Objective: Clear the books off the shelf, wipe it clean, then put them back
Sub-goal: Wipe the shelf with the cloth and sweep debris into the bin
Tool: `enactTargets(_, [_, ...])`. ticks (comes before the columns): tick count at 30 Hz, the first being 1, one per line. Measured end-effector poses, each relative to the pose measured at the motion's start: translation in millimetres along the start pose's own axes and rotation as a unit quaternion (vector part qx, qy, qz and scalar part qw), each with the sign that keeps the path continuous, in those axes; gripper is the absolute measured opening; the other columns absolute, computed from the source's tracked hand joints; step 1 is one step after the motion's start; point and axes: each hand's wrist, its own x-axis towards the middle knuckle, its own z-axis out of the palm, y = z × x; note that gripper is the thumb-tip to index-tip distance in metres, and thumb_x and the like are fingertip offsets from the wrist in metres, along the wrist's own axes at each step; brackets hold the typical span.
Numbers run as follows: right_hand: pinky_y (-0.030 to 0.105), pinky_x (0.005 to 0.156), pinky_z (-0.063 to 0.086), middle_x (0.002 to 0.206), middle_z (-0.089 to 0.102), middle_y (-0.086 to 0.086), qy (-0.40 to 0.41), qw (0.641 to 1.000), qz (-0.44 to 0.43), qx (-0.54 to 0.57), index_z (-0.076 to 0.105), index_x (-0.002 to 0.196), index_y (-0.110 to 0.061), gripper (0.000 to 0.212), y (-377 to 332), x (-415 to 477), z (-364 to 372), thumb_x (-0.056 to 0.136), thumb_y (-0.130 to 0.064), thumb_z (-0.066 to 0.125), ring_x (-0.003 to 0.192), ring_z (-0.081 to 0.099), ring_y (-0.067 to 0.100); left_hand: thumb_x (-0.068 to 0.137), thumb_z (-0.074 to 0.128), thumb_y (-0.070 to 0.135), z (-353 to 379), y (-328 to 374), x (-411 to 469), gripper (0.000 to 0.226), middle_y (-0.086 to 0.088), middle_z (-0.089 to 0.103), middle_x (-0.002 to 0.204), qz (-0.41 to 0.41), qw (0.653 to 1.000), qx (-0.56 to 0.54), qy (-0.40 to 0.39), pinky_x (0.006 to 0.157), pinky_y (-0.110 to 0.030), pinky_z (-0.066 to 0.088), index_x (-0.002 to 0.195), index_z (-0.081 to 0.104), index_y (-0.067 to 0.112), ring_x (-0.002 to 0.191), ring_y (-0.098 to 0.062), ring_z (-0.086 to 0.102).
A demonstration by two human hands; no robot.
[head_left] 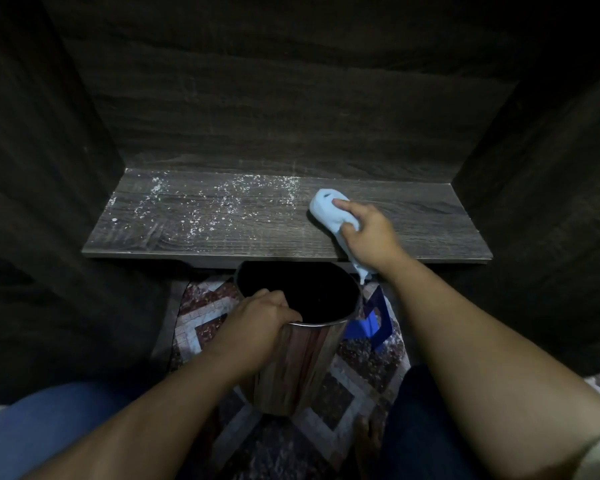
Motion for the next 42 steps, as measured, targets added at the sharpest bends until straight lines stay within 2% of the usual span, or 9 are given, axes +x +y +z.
enactTargets(5, [0.028,0.106,0.029,0.136,0.048,0.012,-0.079,0.991,-0.039,-0.102,0.05,0.139,-0.031,0.051,0.7,-3.7,13.8,0.09,-0.016,0.056,0.127,0.04,0.031,0.076,0.072,0.02,-0.8,-2.9,-0.2,0.023,0.005,0.056,0.081,0.005,1.0,0.007,0.009,0.064,-0.022,0.035,0.097,0.075,0.029,0.076,-0.016,0.051])
enactTargets(9, [0.03,0.107,0.033,0.138,0.047,0.008,-0.142,0.984,-0.059,-0.093,0.052,0.136,-0.035,0.051,-6.8,-12.4,6.7,0.089,-0.016,0.059,0.128,0.043,0.025,0.079,0.055,0.043,-5.2,0.9,-0.9,0.028,0.006,0.055,0.081,-0.002,1.0,-0.005,0.003,0.064,-0.022,0.037,0.094,0.075,0.03,0.076,-0.014,0.049])
enactTargets(15, [0.011,0.082,0.04,0.128,0.058,-0.008,-0.23,0.971,-0.043,-0.037,0.065,0.122,-0.035,0.047,-25.2,-29.1,-18.8,0.087,-0.006,0.054,0.11,0.053,0.006,0.079,0.071,0.024,-6.4,1.3,-0.9,0.021,0.005,0.054,0.083,-0.01,1.0,0.006,-0.001,0.067,-0.021,0.033,0.099,0.075,0.029,0.078,-0.01,0.041])
enactTargets(19, [0.018,0.092,0.039,0.127,0.061,0.002,-0.076,0.995,-0.067,-0.005,0.064,0.124,-0.031,0.046,-28.1,-25.1,-35.2,0.086,-0.007,0.055,0.113,0.055,0.015,0.079,0.063,0.03,-8.3,3.7,0.7,0.021,0.004,0.055,0.081,-0.009,1.0,-0.001,-0.002,0.065,-0.022,0.035,0.096,0.075,0.028,0.076,-0.01,0.042])
enactTargets(25, [0.055,0.107,0.028,0.126,0.051,0.01,0.102,0.968,-0.058,-0.223,0.057,0.132,-0.029,0.049,-6.7,-12.1,-17.2,0.086,-0.012,0.058,0.117,0.04,0.035,0.078,0.052,0.037,-7.1,7.3,4.9,0.032,0.004,0.055,0.084,-0.021,1.0,-0.009,-0.017,0.067,-0.023,0.034,0.099,0.075,0.029,0.08,-0.011,0.042])
enactTargets(28, [0.057,0.109,0.025,0.132,0.044,0.016,0.056,0.969,-0.031,-0.237,0.055,0.134,-0.028,0.047,3.3,-5.6,-1.6,0.089,-0.014,0.055,0.126,0.037,0.037,0.079,0.051,0.037,-6.8,7.6,5.9,0.032,0.004,0.056,0.086,-0.026,0.999,-0.004,-0.025,0.067,-0.023,0.036,0.1,0.075,0.028,0.081,-0.012,0.043])
enactTargets(34, [0.04,0.115,0.025,0.155,0.021,0.019,-0.091,0.967,-0.07,-0.227,0.042,0.144,-0.032,0.059,6.4,-11.1,15.4,0.088,-0.015,0.054,0.138,0.024,0.038,0.078,0.042,0.039,-8.0,6.9,7.0,0.04,0.002,0.057,0.085,-0.023,0.999,-0.005,-0.026,0.069,-0.025,0.042,0.099,0.075,0.029,0.082,-0.017,0.05])
enactTargets(38, [0.029,0.11,0.02,0.15,0.035,0.014,-0.148,0.956,-0.129,-0.217,0.052,0.137,-0.031,0.055,-4.7,-20.4,8.5,0.089,-0.004,0.05,0.135,0.031,0.034,0.077,0.037,0.045,-8.1,8.1,6.1,0.045,0.003,0.056,0.08,-0.016,1.0,-0.003,-0.018,0.065,-0.027,0.043,0.094,0.075,0.029,0.077,-0.018,0.051])
enactTargets(42, [0.022,0.106,0.03,0.134,0.053,0.006,-0.197,0.961,-0.129,-0.143,0.067,0.122,-0.026,0.047,-15.2,-30.6,-7.3,0.088,0.001,0.049,0.127,0.046,0.022,0.079,0.052,0.039,-9.6,7.4,4.6,0.028,0.006,0.053,0.081,-0.028,0.999,0.01,-0.021,0.067,-0.029,0.044,0.094,0.075,0.031,0.079,-0.016,0.049])
